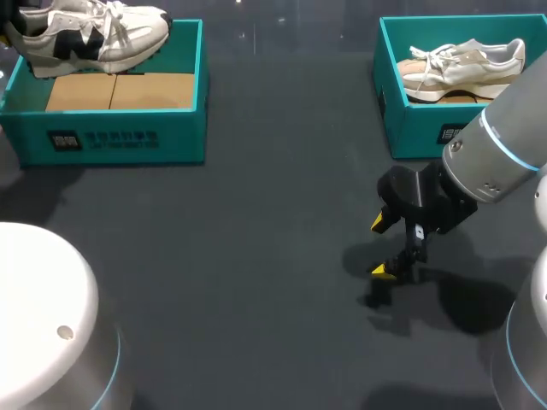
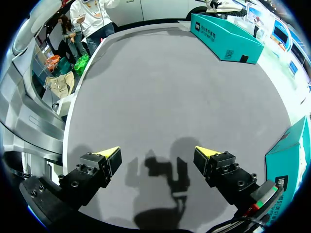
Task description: Take the shoe out of the shoebox, open the shoe tongue, remove and reinsert the insole, then place the shoe into the shoebox
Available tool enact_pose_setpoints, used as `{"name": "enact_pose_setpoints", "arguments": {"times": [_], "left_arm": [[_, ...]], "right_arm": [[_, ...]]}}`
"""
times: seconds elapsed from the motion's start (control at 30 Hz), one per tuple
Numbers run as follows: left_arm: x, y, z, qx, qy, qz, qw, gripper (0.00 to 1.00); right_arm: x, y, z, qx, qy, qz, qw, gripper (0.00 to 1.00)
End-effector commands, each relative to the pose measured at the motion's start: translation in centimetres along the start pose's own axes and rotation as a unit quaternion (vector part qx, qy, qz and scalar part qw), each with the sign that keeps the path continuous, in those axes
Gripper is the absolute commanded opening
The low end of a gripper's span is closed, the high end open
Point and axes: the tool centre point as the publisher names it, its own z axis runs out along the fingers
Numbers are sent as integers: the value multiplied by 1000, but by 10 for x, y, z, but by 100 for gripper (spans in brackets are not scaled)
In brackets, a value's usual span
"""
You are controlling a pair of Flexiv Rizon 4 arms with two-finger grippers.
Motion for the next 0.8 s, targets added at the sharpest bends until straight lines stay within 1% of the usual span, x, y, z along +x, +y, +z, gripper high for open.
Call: {"name": "enact_pose_setpoints", "arguments": {"times": [0.03, 0.1, 0.23, 0.3, 0.6, 0.8], "left_arm": [[-8, 9, 15, 19, 20, -12, 1000, 0], [-9, 12, 22, 19, 29, -14, 999, 0], [-11, 16, 34, 35, 36, -20, 999, 0], [-13, 17, 39, 36, 41, -19, 998, 0], [-17, 13, 71, 54, 54, -3, 997, 0], [-21, 6, 84, 61, 53, 6, 997, 0]], "right_arm": [[1, 0, 0, 1, -1, 0, 1000, 100], [1, 0, 0, 1, -1, 0, 1000, 100], [1, 0, 0, 1, -1, 0, 1000, 100], [1, 0, 0, 1, -1, 0, 1000, 100], [1, 0, 0, 1, -1, 0, 1000, 100], [1, 0, 0, 1, -1, 0, 1000, 100]]}}
